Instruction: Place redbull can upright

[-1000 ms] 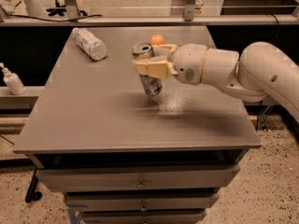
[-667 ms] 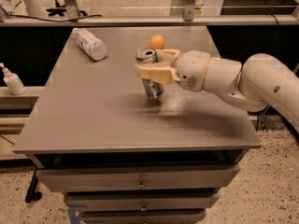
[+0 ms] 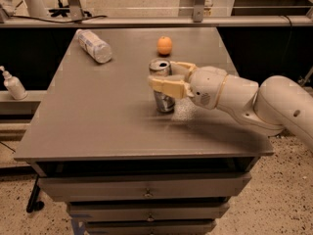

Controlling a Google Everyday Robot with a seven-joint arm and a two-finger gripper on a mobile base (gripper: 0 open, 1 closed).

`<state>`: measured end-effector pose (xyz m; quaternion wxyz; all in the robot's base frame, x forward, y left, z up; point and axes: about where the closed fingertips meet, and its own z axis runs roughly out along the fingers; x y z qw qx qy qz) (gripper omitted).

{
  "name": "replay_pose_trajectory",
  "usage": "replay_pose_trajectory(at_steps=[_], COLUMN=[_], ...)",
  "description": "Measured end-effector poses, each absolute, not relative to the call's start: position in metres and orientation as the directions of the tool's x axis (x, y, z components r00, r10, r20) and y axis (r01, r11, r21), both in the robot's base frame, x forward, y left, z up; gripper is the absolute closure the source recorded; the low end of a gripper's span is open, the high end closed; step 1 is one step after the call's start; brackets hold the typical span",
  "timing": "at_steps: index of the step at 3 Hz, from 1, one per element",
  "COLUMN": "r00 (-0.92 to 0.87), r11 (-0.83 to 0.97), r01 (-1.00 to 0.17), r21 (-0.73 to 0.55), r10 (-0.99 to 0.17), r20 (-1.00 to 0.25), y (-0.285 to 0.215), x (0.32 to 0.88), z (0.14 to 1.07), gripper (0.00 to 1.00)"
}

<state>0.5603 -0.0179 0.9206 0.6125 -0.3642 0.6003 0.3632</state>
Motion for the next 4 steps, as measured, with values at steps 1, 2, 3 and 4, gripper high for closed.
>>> replay_pose_trajectory(at_steps=[1, 2, 3, 4], r00=[0.005, -0.005, -0.010, -0.017], r11=[0.496, 0.520, 0.532, 0.527], r01=[-0.868, -0.854, -0.847, -0.850], r21=[0.004, 0.015, 0.016, 0.005], r10=[0.018, 0.021, 0.013, -0.018], r20=[-1.000, -1.000, -1.000, -1.000], y=[-0.025, -0.031, -0.034, -0.038], x=[0.553, 0.546, 0.541, 0.537], z=[0.913, 0.908, 0.909, 0.918], gripper=[0.36, 0.12, 0.00, 0.00])
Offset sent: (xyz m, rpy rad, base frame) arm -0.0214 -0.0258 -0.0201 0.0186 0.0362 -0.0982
